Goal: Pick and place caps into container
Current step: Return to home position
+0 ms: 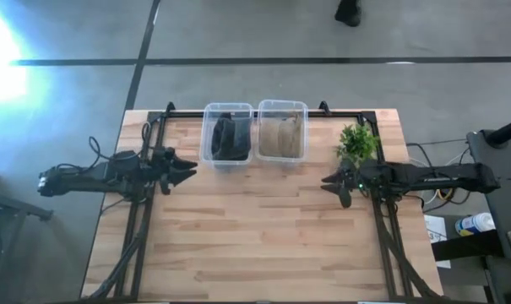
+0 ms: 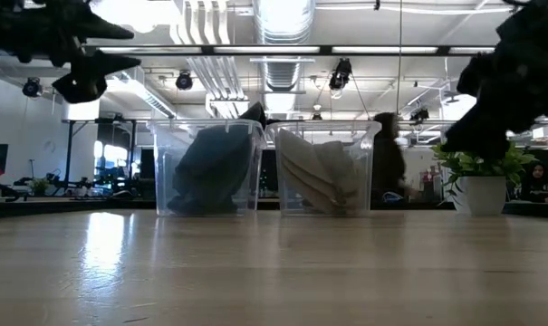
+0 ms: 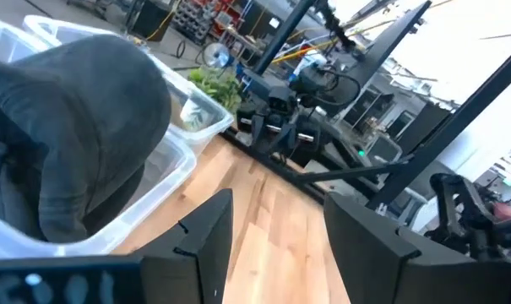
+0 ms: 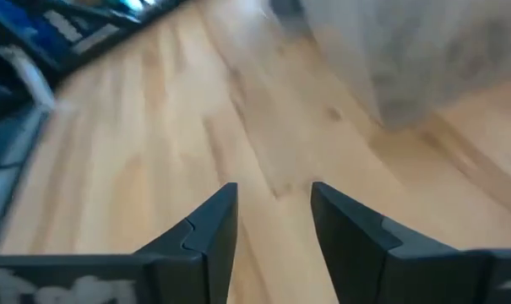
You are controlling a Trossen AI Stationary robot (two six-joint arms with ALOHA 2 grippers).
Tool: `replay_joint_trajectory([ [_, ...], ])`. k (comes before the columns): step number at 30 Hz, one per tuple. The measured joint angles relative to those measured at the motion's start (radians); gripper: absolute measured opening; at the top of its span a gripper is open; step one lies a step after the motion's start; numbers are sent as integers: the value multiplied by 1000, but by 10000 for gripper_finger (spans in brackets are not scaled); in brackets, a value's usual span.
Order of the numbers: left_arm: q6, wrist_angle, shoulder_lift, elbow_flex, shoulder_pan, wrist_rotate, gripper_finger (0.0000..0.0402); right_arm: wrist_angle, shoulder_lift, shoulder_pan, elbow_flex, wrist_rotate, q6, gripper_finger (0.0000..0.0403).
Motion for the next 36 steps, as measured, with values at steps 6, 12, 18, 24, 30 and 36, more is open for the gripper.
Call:
replay_joint_trajectory([
  [6, 0, 2, 0, -73, 0, 0, 181, 23, 8, 1, -76, 3, -2, 147],
  [12, 0, 1, -43, -201, -6, 0, 181, 38, -115, 2, -83, -3, -2, 150],
  [18, 4, 66, -100, -238, -11, 34, 181, 26, -290, -1, -68, -4, -3, 143],
  [24, 4, 61, -246, -223, -10, 35, 181, 29, -384, -2, -47, -4, -3, 143],
  [30, 3, 73, -275, -226, -6, 33, 181, 31, -414, -2, -62, -4, -1, 146],
  [36, 4, 70, -275, -245, -5, 33, 181, 131, -414, -2, -112, -5, -2, 138],
])
